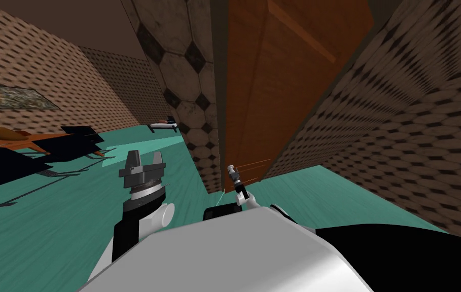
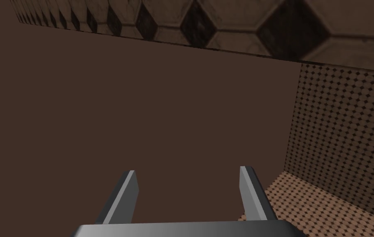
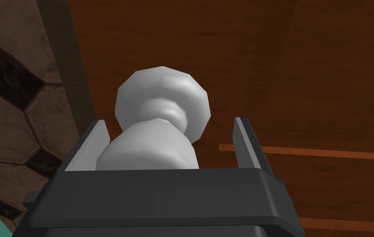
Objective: Push the door open
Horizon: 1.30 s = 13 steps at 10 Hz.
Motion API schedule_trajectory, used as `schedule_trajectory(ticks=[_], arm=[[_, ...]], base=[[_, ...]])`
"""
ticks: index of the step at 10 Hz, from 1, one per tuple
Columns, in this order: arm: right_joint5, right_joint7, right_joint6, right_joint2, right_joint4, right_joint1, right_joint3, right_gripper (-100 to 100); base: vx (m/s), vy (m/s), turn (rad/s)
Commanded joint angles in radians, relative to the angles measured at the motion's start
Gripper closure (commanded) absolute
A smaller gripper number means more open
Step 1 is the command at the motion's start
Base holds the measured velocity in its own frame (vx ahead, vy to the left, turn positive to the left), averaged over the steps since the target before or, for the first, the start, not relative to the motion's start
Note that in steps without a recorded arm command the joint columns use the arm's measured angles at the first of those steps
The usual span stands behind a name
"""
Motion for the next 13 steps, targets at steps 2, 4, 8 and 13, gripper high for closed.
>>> schedule_trajectory(ticks=[2, 4, 8, 13], arm=[[-0.028, 0.006, -0.022, -0.038, -0.051, -0.016, 0.091, 100], [-0.028, 0.006, -0.022, -0.038, -0.051, -0.016, 0.1, 100], [-0.045, 0.008, -0.03, -0.058, -0.078, -0.024, 0.179, 100], [-0.076, 0.005, -0.025, -0.069, -0.103, -0.017, 0.283, -100]], base=[[-0.044, -0.067, -0.185], [-0.005, -0.04, -0.027], [0.001, -0.019, -0.095], [-0.027, -0.076, -0.148]])
